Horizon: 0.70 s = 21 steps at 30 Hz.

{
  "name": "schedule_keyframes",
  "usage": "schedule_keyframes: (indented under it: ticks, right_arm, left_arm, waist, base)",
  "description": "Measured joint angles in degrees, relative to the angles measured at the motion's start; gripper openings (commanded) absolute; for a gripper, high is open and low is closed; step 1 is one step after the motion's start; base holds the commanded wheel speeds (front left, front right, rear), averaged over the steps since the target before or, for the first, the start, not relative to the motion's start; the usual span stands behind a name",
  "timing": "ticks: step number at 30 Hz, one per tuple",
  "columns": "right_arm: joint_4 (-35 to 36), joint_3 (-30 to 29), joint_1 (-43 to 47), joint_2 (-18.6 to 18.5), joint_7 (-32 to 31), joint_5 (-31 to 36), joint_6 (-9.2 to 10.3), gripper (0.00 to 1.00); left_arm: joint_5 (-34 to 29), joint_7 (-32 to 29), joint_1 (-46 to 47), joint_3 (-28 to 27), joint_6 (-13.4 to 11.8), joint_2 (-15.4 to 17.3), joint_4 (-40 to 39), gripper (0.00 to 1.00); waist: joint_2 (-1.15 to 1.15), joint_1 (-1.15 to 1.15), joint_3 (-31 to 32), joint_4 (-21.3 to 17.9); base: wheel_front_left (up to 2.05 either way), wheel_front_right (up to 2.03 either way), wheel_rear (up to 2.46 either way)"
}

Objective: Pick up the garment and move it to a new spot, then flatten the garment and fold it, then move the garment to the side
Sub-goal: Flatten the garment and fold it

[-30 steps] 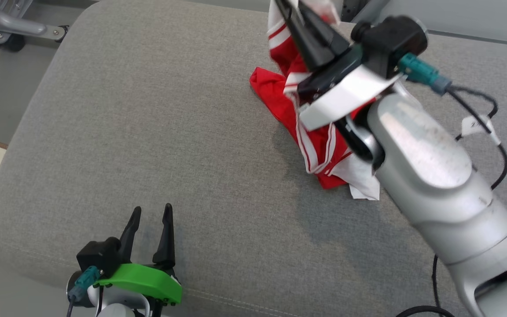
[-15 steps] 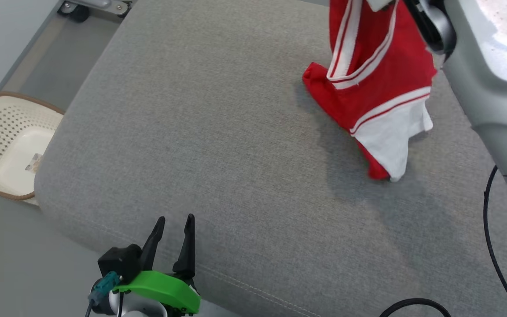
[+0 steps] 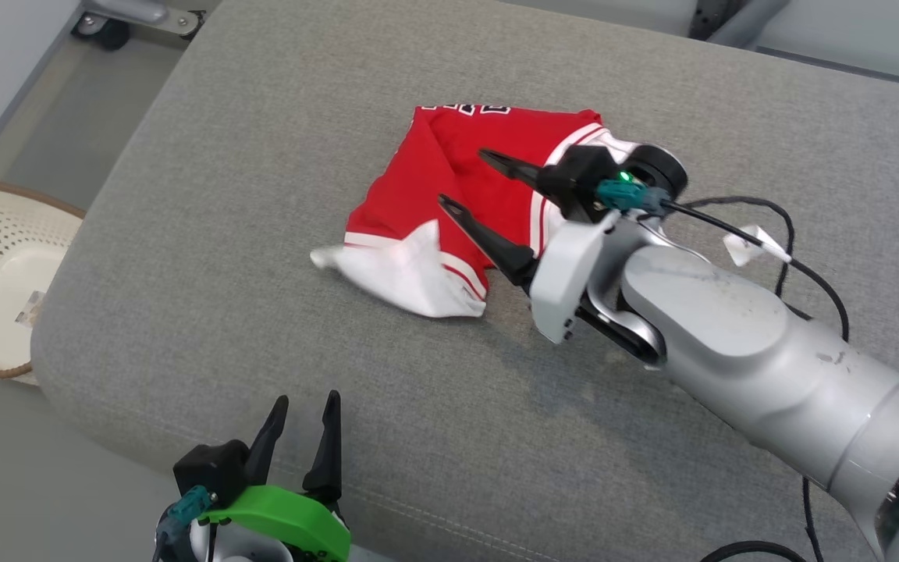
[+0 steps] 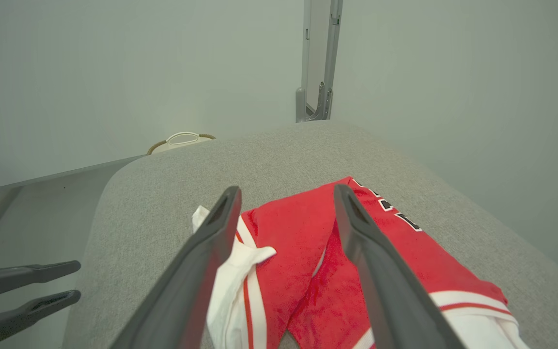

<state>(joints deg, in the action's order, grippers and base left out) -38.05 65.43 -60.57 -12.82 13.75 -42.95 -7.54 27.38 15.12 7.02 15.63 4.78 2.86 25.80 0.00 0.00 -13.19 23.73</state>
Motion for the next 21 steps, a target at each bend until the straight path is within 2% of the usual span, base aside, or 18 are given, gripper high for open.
schedule_keyframes:
  ticks: [5,10,15,21]
  right_arm:
    - [-0.7,-1.3,6.0,-3.9,1.1,-4.1,0.0,1.0]
    - [-1.2,-11.8,12.0,-6.0,1.3,-4.1,0.01,1.0]
    - [-2.9,-20.3,18.0,-5.7,1.3,-1.6,0.03,1.0]
    - [-3.3,-23.8,21.5,-4.0,1.3,0.3,0.03,1.0]
  left_arm:
    - [-1.4,0.0,0.0,-1.2,0.1,0.0,0.4,1.0]
    - [-2.4,0.0,-0.1,-2.0,0.5,0.0,0.6,1.0]
    - [-2.5,0.0,0.2,-1.6,0.8,0.0,0.3,1.0]
    - [-2.4,0.0,0.7,-0.9,1.0,0.0,0.1,1.0]
  waist:
    - [0.0,0.0,0.2,-2.8]
    - [0.0,0.0,0.7,-5.5]
    - [0.0,0.0,0.4,-6.8]
    - [0.0,0.0,-1.3,-6.3]
  base:
    - [0.0,0.0,0.0]
    - [0.0,0.0,0.0]
    - [0.0,0.0,0.0]
    - [0.0,0.0,0.0]
